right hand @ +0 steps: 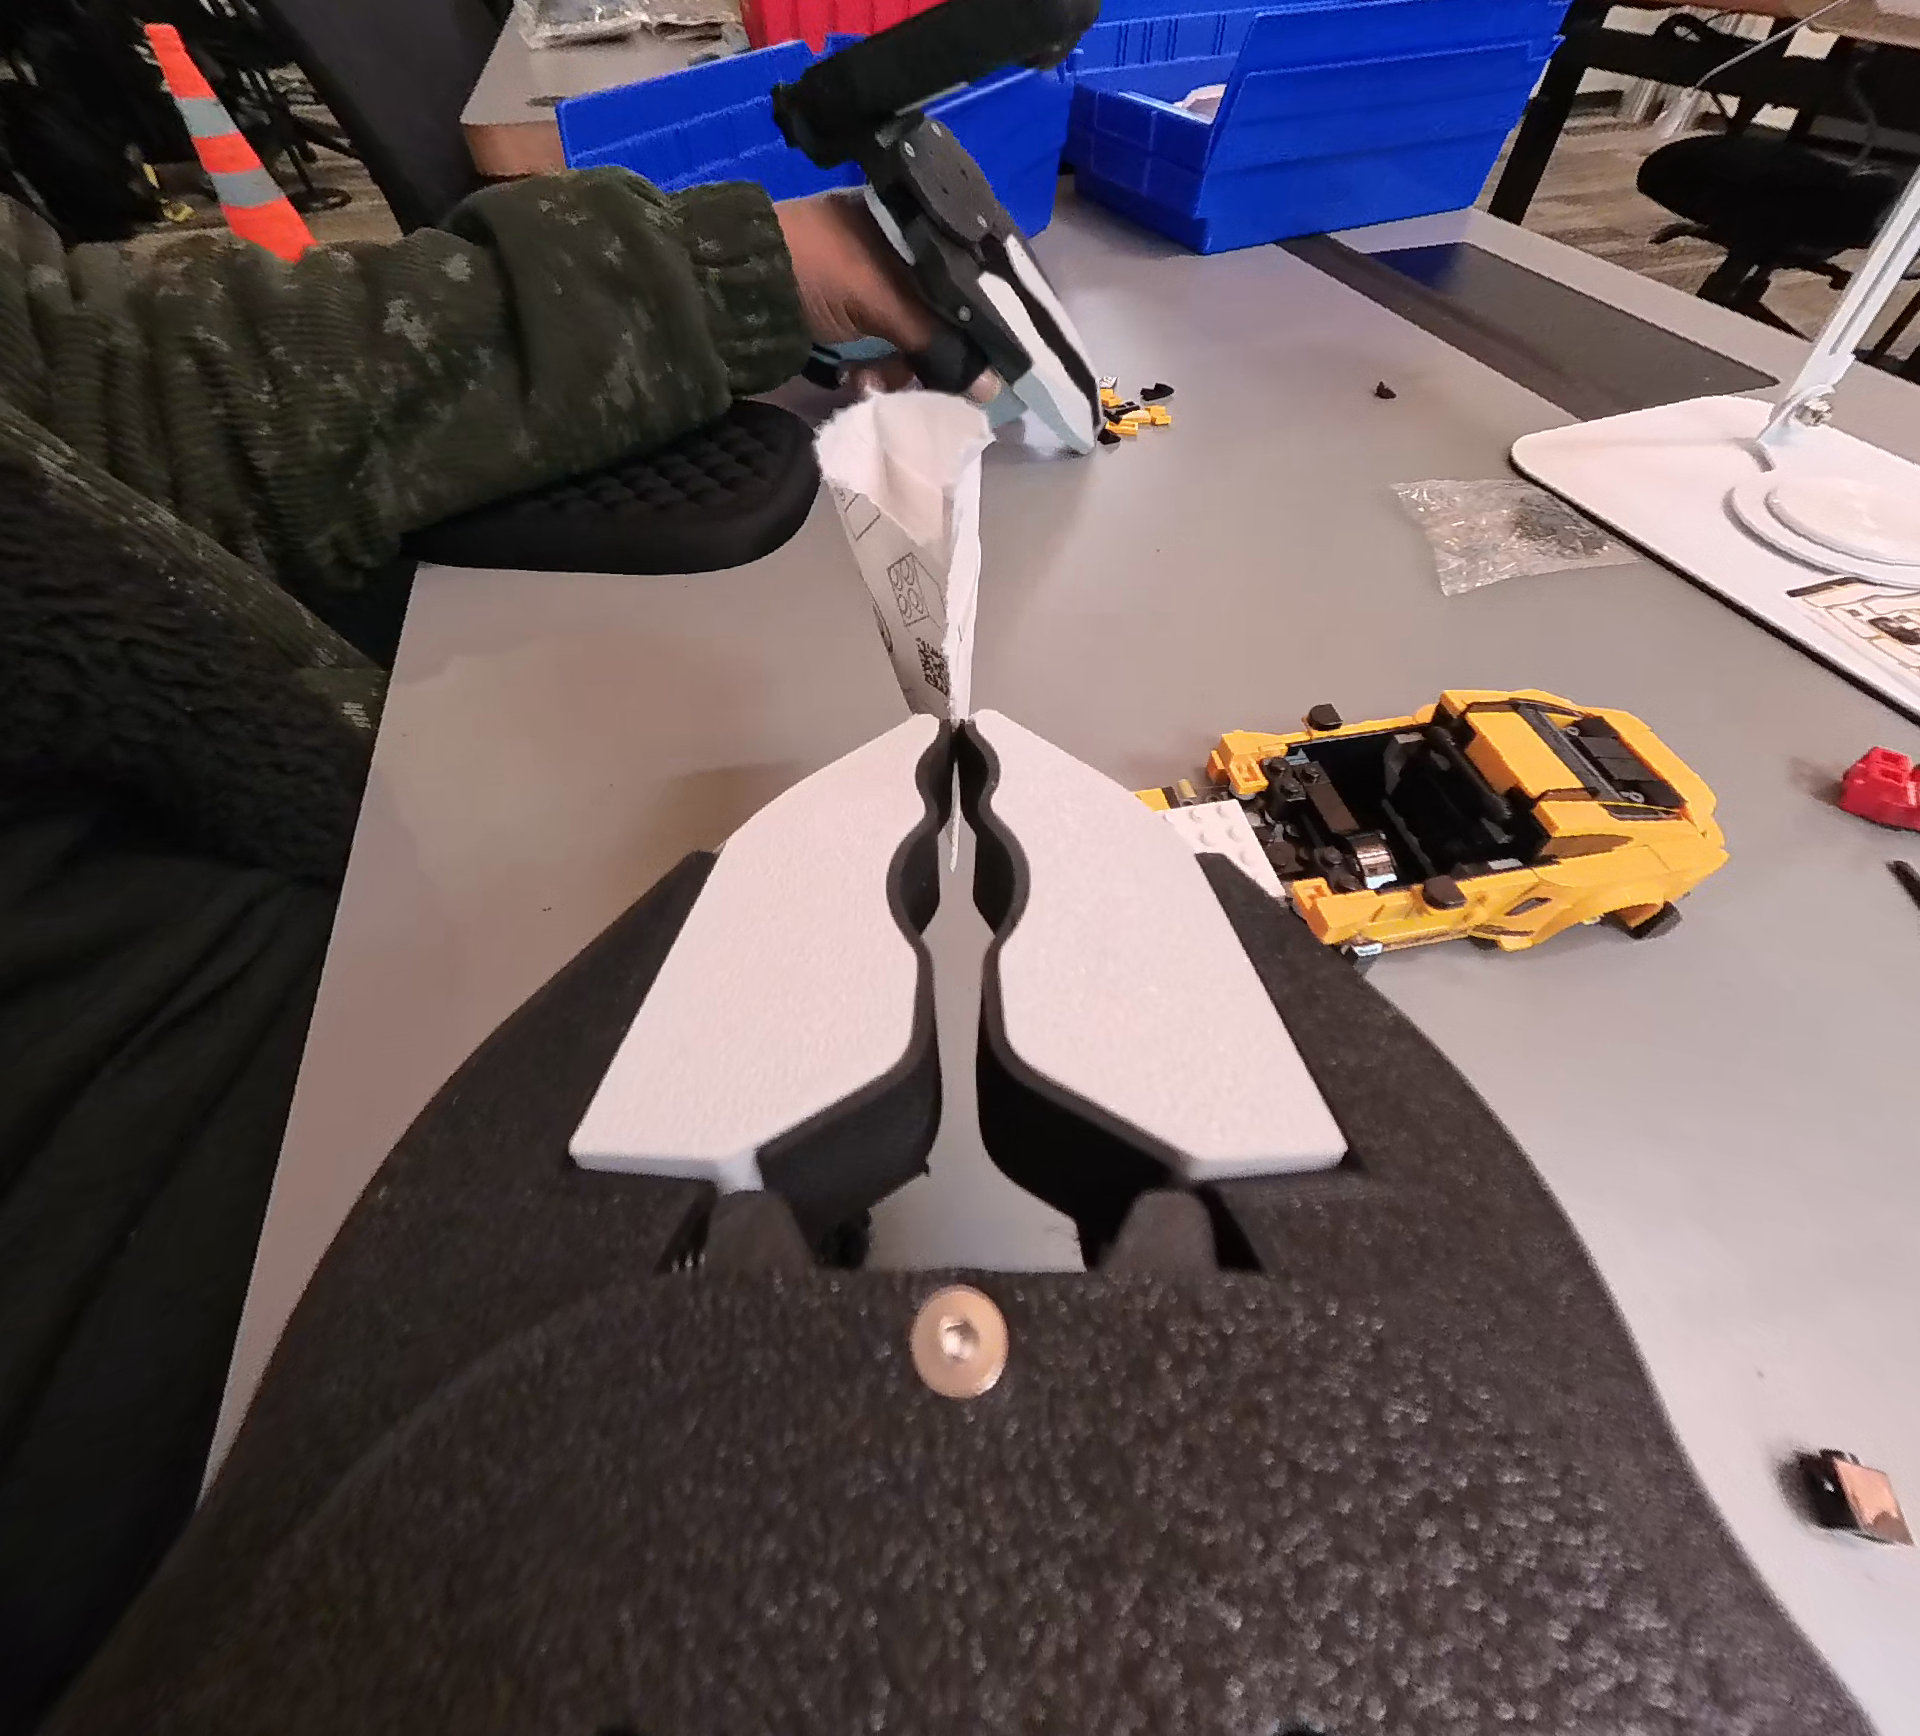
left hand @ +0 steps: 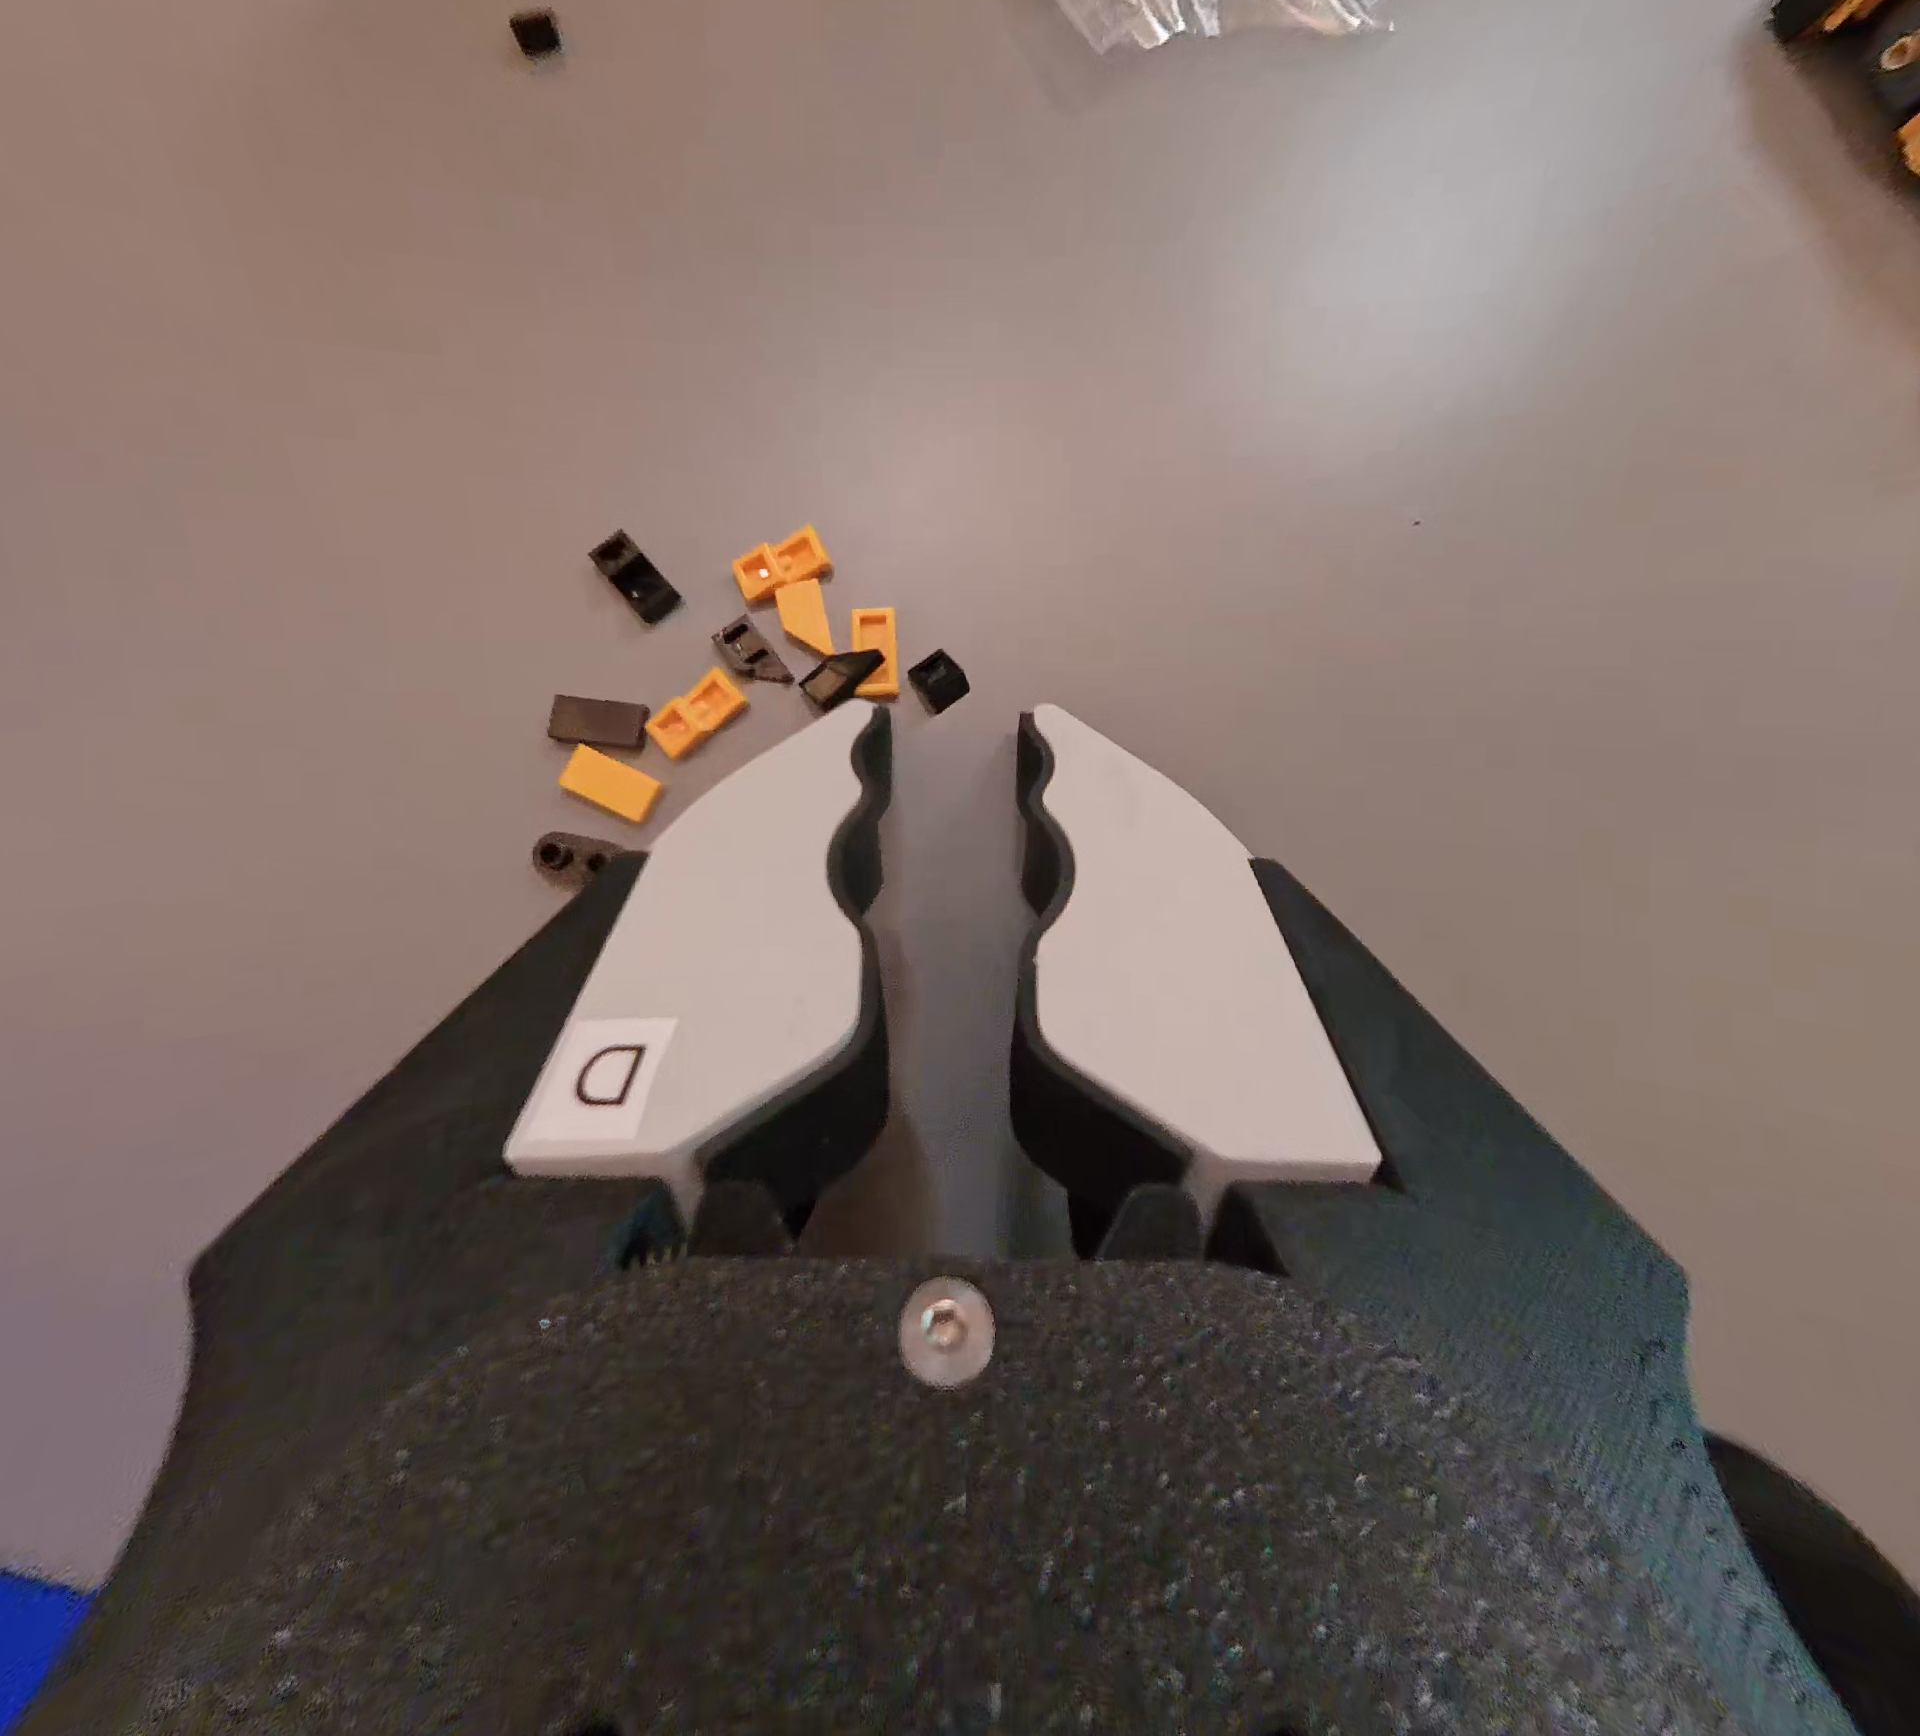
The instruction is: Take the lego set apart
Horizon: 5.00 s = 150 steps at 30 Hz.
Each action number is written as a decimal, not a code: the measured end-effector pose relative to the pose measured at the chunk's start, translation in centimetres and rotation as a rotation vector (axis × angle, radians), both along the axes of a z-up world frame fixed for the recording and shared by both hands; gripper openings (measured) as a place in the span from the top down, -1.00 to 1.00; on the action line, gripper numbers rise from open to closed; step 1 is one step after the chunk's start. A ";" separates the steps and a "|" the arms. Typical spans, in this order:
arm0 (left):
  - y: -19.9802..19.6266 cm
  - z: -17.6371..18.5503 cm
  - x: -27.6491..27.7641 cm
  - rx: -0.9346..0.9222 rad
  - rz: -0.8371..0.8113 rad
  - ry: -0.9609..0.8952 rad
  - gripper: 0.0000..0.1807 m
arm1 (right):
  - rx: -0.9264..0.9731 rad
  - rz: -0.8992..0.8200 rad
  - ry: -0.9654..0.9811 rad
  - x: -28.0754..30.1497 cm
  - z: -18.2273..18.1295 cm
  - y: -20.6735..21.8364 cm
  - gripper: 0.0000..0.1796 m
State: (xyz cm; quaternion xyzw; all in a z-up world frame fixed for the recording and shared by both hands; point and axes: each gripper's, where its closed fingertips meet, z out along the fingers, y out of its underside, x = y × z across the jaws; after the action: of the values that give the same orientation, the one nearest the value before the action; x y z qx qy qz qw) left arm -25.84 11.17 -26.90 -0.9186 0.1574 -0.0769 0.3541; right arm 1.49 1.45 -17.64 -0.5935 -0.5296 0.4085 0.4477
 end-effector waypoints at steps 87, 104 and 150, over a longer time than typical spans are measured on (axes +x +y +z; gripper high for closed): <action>-6.8 11.1 18.7 0.434 -0.764 -0.272 0.90 | -0.006 0.016 -0.068 -0.6 -1.7 -0.1 1.00; -4.7 11.9 16.8 0.489 -0.617 -0.195 0.79 | -0.002 0.007 -0.055 -0.4 -1.3 -0.1 1.00; -9.0 13.0 22.2 0.450 -0.857 -0.376 0.83 | -0.005 0.015 -0.073 -0.5 -1.7 -0.2 1.00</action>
State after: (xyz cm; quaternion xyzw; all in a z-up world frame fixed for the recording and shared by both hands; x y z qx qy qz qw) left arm -3.60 2.16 -13.91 -0.6432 0.4659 -0.3428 0.5016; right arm 0.98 1.26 -19.34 -0.6051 -0.5490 0.3914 0.4234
